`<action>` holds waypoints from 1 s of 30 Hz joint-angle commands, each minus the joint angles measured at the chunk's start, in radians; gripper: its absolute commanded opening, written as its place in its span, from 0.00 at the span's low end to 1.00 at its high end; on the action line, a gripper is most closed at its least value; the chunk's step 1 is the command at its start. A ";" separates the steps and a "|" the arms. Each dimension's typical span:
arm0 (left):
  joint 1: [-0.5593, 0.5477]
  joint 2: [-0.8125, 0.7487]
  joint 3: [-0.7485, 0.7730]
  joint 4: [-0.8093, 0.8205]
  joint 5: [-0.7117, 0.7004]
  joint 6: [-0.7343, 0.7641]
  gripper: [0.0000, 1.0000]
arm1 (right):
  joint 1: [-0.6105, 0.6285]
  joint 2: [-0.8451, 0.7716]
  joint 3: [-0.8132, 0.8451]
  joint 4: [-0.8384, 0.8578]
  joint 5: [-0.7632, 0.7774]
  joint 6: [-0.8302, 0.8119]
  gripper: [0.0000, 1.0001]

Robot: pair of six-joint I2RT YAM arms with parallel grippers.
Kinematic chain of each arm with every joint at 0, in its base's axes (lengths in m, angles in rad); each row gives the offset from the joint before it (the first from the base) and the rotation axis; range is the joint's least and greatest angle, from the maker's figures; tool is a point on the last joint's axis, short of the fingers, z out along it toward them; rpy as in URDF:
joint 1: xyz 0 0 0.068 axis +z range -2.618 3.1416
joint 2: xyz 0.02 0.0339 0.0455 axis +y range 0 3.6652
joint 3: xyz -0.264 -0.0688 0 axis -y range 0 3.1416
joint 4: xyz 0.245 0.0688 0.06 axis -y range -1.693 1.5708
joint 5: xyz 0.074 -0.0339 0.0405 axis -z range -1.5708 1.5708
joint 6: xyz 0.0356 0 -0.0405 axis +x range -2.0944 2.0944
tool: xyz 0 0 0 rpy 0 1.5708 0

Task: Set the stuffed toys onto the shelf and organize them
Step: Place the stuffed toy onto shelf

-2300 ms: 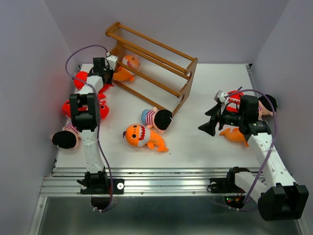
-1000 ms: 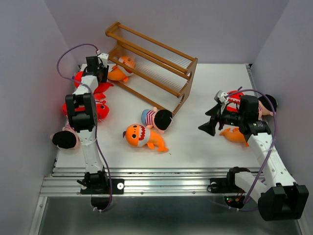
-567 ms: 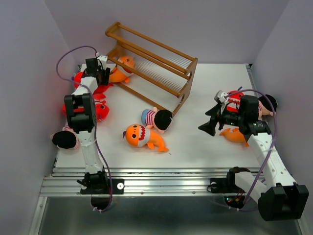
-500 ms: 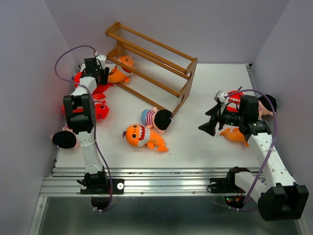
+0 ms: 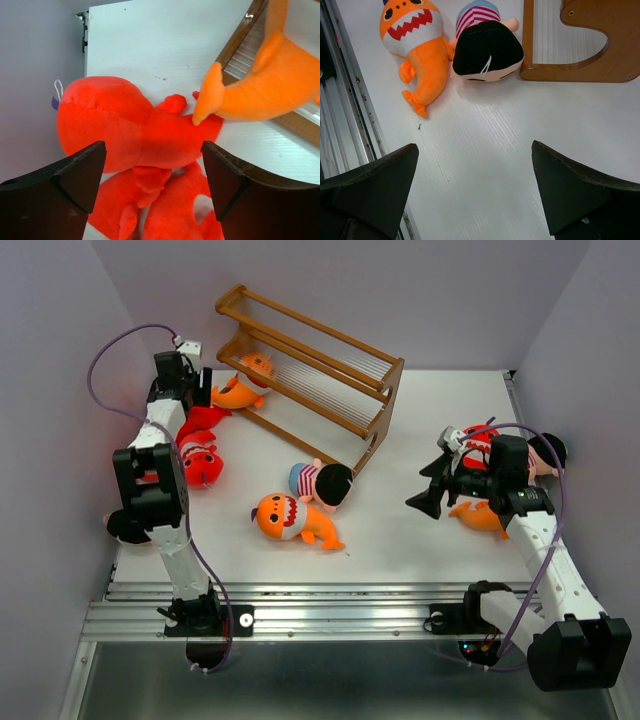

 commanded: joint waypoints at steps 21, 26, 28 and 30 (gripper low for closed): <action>0.005 -1.081 -0.932 0.371 0.445 -0.643 0.99 | 0.131 0.287 0.361 -0.657 -0.075 -0.665 1.00; 0.005 -1.328 -1.056 0.308 0.395 -0.657 0.99 | 0.427 0.333 0.381 -0.425 0.127 -0.448 1.00; 0.005 -1.392 -1.087 0.282 0.398 -0.633 0.99 | 0.573 0.374 0.395 -0.371 0.206 -0.364 1.00; 0.005 -1.474 -1.099 0.236 0.393 -0.576 0.99 | 0.641 0.473 0.445 -0.351 0.275 -0.315 1.00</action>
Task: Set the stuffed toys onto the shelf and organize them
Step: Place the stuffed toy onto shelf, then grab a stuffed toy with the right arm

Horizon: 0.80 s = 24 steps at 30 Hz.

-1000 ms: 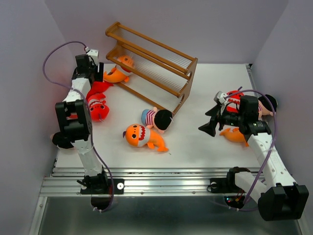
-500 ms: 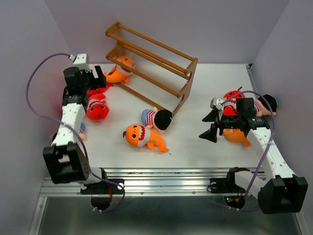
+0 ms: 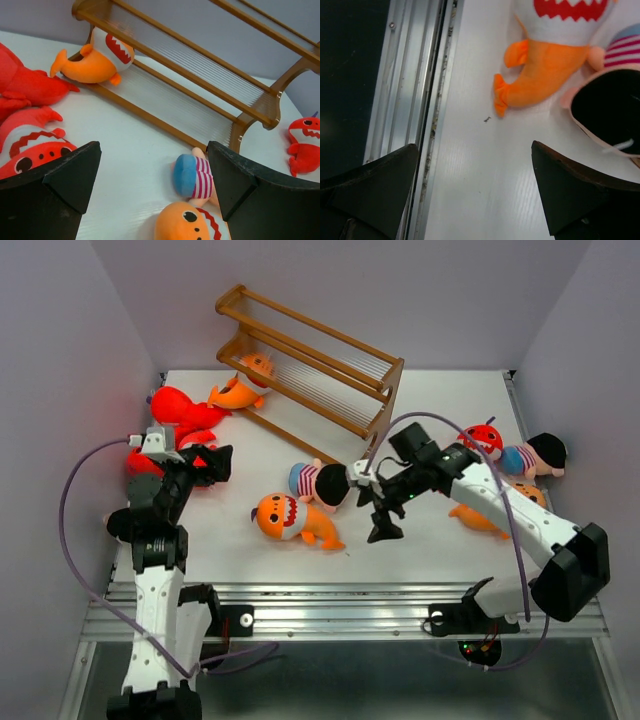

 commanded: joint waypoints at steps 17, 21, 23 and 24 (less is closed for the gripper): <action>0.001 -0.287 -0.054 -0.093 -0.074 0.091 0.98 | 0.380 0.794 0.824 0.140 0.344 0.362 1.00; 0.001 -0.298 -0.054 -0.095 -0.085 0.092 0.98 | 0.380 0.854 0.838 0.138 0.350 0.347 1.00; 0.001 -0.307 -0.056 -0.096 -0.089 0.092 0.98 | 0.380 0.876 0.823 0.153 0.386 0.345 0.99; 0.001 -0.308 -0.056 -0.096 -0.091 0.091 0.98 | 0.380 0.880 0.814 0.159 0.403 0.347 0.98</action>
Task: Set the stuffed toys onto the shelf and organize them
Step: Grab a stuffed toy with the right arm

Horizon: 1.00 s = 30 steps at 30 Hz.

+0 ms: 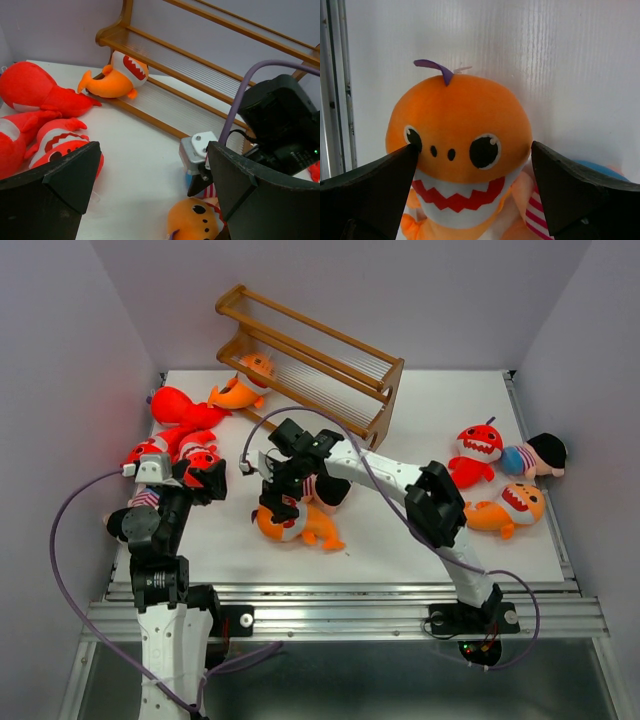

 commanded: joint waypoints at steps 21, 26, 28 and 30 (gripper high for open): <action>-0.002 0.030 -0.089 0.361 0.431 -0.174 0.98 | -0.169 -0.372 -0.160 -0.017 -0.367 0.161 0.01; -0.029 0.068 -0.111 0.472 0.470 -0.281 0.97 | -0.327 -0.577 -0.291 0.093 -0.431 0.280 0.01; -0.089 0.083 -0.106 0.476 0.444 -0.295 0.96 | -0.425 -0.643 -0.339 0.151 -0.413 0.369 0.01; -0.220 0.117 -0.092 0.475 0.380 -0.303 0.96 | -0.534 -0.743 -0.405 0.239 -0.381 0.468 0.00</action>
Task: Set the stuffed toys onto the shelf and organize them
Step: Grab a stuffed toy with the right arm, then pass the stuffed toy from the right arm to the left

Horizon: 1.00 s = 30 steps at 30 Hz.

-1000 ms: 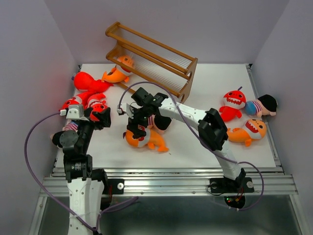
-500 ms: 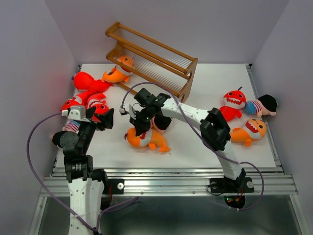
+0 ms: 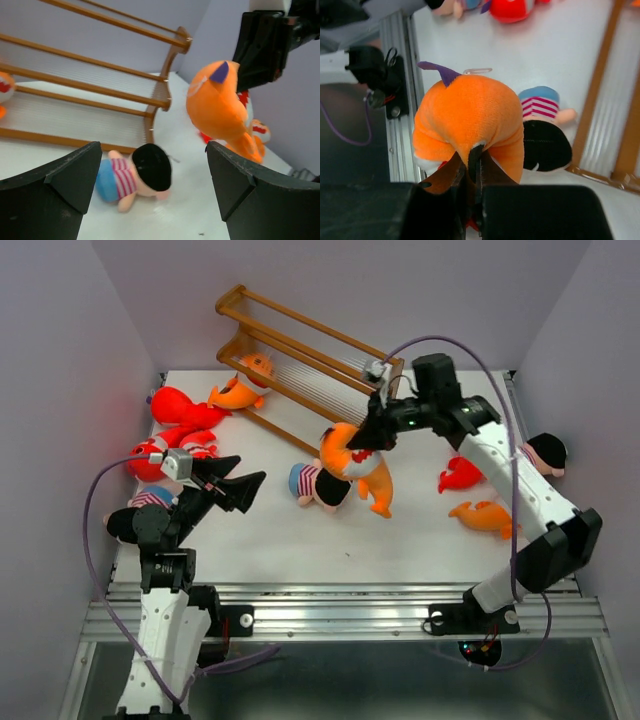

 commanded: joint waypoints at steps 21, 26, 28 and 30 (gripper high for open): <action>-1.090 0.786 0.486 0.155 -0.823 0.048 0.97 | -0.434 -0.472 -0.485 0.479 0.433 0.997 0.01; -1.113 0.834 0.516 0.135 -0.882 0.044 0.97 | -0.434 -0.480 -0.478 0.479 0.423 1.012 0.00; -1.117 0.851 0.525 0.121 -0.898 0.038 0.97 | -0.434 -0.483 -0.475 0.479 0.418 1.020 0.00; -1.119 0.860 0.531 0.118 -0.899 0.038 0.95 | -0.434 -0.484 -0.475 0.480 0.413 1.026 0.00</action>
